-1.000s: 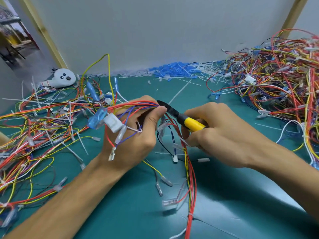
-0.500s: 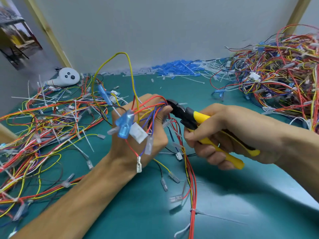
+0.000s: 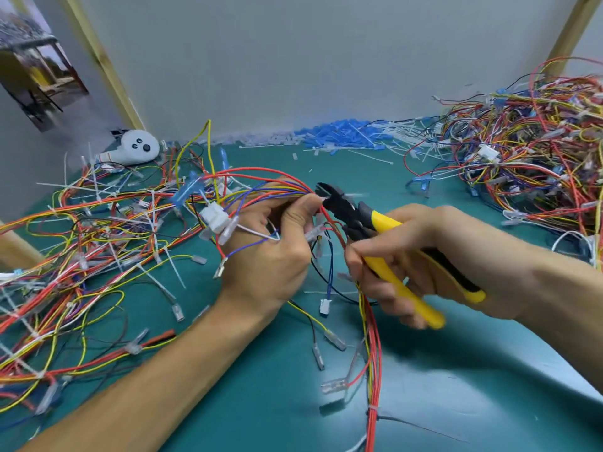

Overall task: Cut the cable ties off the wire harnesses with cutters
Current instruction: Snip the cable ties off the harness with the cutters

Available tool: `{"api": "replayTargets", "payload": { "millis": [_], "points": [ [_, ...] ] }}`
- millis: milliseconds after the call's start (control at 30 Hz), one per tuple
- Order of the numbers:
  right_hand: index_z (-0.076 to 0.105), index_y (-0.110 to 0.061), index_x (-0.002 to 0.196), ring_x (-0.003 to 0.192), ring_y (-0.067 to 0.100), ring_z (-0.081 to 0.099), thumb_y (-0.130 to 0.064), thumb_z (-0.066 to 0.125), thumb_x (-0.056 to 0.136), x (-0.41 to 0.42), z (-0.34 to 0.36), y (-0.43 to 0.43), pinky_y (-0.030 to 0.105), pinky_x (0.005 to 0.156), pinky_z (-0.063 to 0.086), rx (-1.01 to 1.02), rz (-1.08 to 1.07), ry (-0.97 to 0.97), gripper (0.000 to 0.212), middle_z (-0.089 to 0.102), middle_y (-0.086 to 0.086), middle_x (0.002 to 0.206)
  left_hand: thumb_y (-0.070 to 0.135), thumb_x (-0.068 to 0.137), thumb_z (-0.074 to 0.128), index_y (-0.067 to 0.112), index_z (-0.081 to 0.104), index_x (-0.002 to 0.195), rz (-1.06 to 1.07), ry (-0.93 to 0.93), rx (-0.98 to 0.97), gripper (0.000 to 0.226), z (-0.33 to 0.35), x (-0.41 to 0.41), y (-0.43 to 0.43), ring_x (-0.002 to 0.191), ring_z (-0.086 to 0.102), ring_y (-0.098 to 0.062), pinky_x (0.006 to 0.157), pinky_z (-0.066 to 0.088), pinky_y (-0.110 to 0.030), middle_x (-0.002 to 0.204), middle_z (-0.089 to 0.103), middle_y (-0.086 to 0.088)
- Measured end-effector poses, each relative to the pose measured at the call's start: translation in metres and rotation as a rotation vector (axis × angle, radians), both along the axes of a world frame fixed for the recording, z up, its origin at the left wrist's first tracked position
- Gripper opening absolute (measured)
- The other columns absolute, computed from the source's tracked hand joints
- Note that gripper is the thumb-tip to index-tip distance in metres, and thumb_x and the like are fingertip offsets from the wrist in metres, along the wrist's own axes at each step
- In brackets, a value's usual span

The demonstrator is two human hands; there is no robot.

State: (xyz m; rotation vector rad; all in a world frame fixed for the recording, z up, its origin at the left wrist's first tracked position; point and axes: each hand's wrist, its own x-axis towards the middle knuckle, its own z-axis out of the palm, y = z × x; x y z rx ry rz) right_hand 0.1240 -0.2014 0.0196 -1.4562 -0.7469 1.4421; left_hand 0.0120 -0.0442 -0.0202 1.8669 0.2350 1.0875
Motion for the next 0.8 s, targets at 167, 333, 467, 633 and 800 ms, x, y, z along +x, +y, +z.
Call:
{"api": "replayTargets", "payload": {
  "millis": [167,333,467,633,800],
  "points": [
    [0.059,-0.011,0.078,0.056,0.019,0.057,-0.041,0.069,0.084,-0.008,-0.007,-0.005,0.033,0.051,0.047,0.232,-0.252,-0.676,0.032,0.059,0.006,0.065,0.0,0.101,0.061,0.021,0.055,0.065,-0.034,-0.031,-0.069,0.042,0.006,0.002,0.001,0.045,0.051,-0.014,0.053,0.039,-0.023,0.056,0.054,0.003],
    [0.062,-0.013,0.082,0.06,0.018,0.055,-0.045,0.068,0.083,-0.007,-0.005,-0.008,0.034,0.054,0.043,0.23,-0.27,-0.77,0.033,0.061,0.004,0.067,0.003,0.102,0.06,0.003,0.055,0.065,-0.027,-0.058,-0.063,0.038,0.004,0.002,0.002,0.043,0.05,-0.023,0.051,0.039,-0.025,0.055,0.051,-0.017],
    [0.059,-0.011,0.082,0.063,0.028,0.051,-0.047,0.067,0.083,-0.014,-0.006,-0.007,0.053,0.063,0.048,0.193,-0.232,-0.865,0.037,0.056,0.013,0.07,0.006,0.101,0.06,0.017,0.055,0.064,-0.04,-0.035,-0.058,0.039,0.004,0.003,0.002,0.05,0.05,-0.021,0.057,0.041,-0.032,0.056,0.051,-0.007],
    [0.055,-0.011,0.076,0.054,0.017,0.036,-0.047,0.066,0.085,-0.016,-0.009,-0.007,0.04,0.053,0.036,0.18,-0.273,-0.922,0.038,0.044,0.006,0.058,0.006,0.102,0.059,0.016,0.052,0.061,-0.088,0.014,-0.067,0.043,0.003,0.003,0.004,0.048,0.05,-0.026,0.056,0.04,-0.033,0.054,0.05,-0.006],
    [0.055,-0.005,0.08,0.055,0.019,0.034,-0.042,0.068,0.093,-0.015,-0.013,-0.007,0.046,0.052,0.037,0.136,-0.257,-0.884,0.042,0.043,0.007,0.06,0.002,0.103,0.055,-0.005,0.049,0.06,-0.211,0.019,-0.164,0.044,0.004,0.005,0.006,0.034,0.043,-0.02,0.042,0.035,-0.025,0.05,0.047,-0.002]
  ]
}}
